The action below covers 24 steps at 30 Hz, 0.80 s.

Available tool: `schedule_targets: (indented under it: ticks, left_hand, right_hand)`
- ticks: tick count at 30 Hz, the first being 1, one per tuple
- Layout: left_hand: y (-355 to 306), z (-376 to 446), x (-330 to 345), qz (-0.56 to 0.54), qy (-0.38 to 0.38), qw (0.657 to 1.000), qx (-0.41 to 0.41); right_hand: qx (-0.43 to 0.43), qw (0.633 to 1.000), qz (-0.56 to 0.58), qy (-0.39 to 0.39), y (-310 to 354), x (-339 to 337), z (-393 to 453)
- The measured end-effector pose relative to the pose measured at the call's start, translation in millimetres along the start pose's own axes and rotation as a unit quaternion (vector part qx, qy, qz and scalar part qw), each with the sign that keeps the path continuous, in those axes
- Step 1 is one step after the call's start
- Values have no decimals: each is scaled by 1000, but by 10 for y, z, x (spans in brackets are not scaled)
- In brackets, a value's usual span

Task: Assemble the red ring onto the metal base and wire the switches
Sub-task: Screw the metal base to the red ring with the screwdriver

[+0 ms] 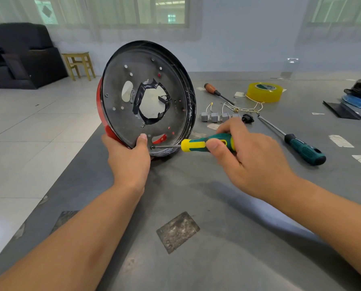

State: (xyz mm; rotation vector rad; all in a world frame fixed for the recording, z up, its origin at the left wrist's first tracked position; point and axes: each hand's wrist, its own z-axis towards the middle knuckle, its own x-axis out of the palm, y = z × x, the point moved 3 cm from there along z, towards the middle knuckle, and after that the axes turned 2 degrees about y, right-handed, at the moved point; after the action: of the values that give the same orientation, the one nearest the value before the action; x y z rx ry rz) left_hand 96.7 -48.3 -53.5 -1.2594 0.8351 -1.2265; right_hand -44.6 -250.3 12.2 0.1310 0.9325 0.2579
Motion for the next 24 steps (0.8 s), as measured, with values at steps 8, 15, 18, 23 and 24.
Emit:
schedule_targets:
  ticks: [8,15,18,23,24]
  left_hand:
    - [1,7,-4,0,1,1000,5]
    - [34,31,-2,-9,-1,1000,5]
    - [46,36,-8,2,-4,1000,14]
    - [61,37,-12,20,-5,999,25]
    - [61,32,-10,19,-3,1000,22]
  right_hand:
    - [-50,999,-15,-7,32,-35,-19]
    - [-41,997,9,57,25,-79,29]
    - [-81,994,-15,66,46,-72,25]
    - [9,998,-58,32,-2,-30,26]
    - [35,997,-65,33,-24,-21,25]
